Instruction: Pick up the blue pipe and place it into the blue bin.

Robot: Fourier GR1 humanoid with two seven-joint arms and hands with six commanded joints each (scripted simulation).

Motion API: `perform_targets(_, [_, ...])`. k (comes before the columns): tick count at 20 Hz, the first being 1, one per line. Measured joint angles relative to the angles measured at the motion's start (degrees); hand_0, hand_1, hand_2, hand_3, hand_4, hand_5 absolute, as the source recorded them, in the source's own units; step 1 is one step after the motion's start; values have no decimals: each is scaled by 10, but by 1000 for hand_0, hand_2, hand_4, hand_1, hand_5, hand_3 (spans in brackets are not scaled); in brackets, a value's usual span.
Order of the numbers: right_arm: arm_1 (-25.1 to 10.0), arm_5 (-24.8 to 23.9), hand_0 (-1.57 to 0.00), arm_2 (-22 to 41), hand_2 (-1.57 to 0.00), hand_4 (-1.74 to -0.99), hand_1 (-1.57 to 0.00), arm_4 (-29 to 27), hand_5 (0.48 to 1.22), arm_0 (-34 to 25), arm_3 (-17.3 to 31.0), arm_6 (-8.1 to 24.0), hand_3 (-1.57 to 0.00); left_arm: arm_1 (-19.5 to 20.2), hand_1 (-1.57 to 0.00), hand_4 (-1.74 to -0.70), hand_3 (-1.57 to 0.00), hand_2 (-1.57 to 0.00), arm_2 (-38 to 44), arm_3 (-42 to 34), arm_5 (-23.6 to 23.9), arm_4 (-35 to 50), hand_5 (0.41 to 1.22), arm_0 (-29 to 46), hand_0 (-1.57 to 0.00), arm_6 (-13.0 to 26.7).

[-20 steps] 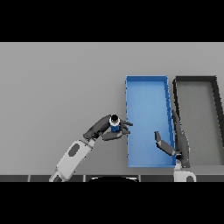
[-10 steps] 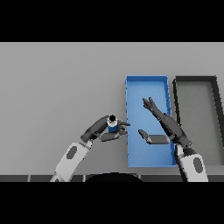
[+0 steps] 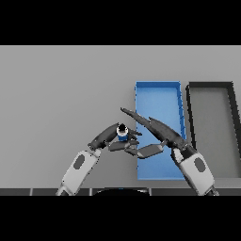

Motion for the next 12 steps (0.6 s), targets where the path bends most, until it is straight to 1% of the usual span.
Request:
perform_targets(1, [10, 2, -3, 14, -59, -1232, -10, 9, 545, -12, 10, 9, 1, 1, -1571, -1467, -1571, -1571, 0, -3, -10, 3, 1221, 9, -1571, -2])
perform_targets(2, [16, 1, -7, 18, -66, -1223, -16, 10, 540, -31, 18, 19, 1, -7, -1571, -1469, -1571, -1571, 2, -4, -14, 9, 1221, 7, -1571, 13])
perform_targets(3, [21, 3, -11, 24, -71, -1209, -20, 6, 534, -48, 21, 25, 1, -6, -1571, -1470, -1571, -1571, 8, -4, -17, 12, 1221, 9, -1571, 16])
perform_targets(4, [17, 5, -16, 18, -77, -1196, -25, 6, 526, -62, 32, 28, 1, -7, -1571, -1470, -1571, -1571, 11, -1, -19, 7, 1221, 7, -1571, 21])
perform_targets(5, [21, 11, -23, 21, -83, -1186, -32, 2, 521, -72, 44, 40, 1, -9, -1571, -1469, -1571, -1571, 11, 3, -17, -1, 1221, 8, -1571, 20])
perform_targets(6, [31, 11, -27, 32, -91, -1184, -39, 9, 516, -77, 49, 41, 1, -12, -1571, -1469, -1571, -1571, 16, 6, -16, -6, 1221, 0, -1571, 25])
perform_targets(7, [32, 14, -34, 28, -110, -1192, -55, 7, 507, -89, 60, 42, -7, -11, -1571, -1467, -1571, -1571, 17, 2, -20, -10, 1221, 5, -1571, 17])
perform_targets(8, [33, 22, -69, 30, -166, -1204, -108, 8, 497, -96, 73, 46, -44, -12, -1571, -1465, -1571, -1571, 16, 1, -21, -15, 1221, 8, -1571, 12])
perform_targets(9, [37, 27, -168, 31, -261, -1233, -218, 8, 487, -108, 85, 49, -128, -11, -1571, -1462, -1571, -1571, 22, -1, -21, -16, 1221, 9, -1571, 20])
perform_targets(10, [40, 31, -323, 31, -377, -1278, -362, 10, 485, -120, 95, 49, -242, -14, -1571, -1517, -1571, -1571, 20, -1, -26, -20, 1221, 9, -1571, 25])
perform_targets(11, [46, 36, -507, 37, -538, -1331, -530, 10, 489, -120, 101, 42, -401, -18, -1571, -1560, -1571, -1571, 27, 5, -28, -16, 1221, 3, -1571, 20])
perform_targets(12, [51, 39, -702, 38, -745, -1406, -703, 12, 500, -126, 111, 39, -604, -24, -1571, -1595, -1571, -1571, 22, -3, -30, -13, 1221, 6, -1571, 49])
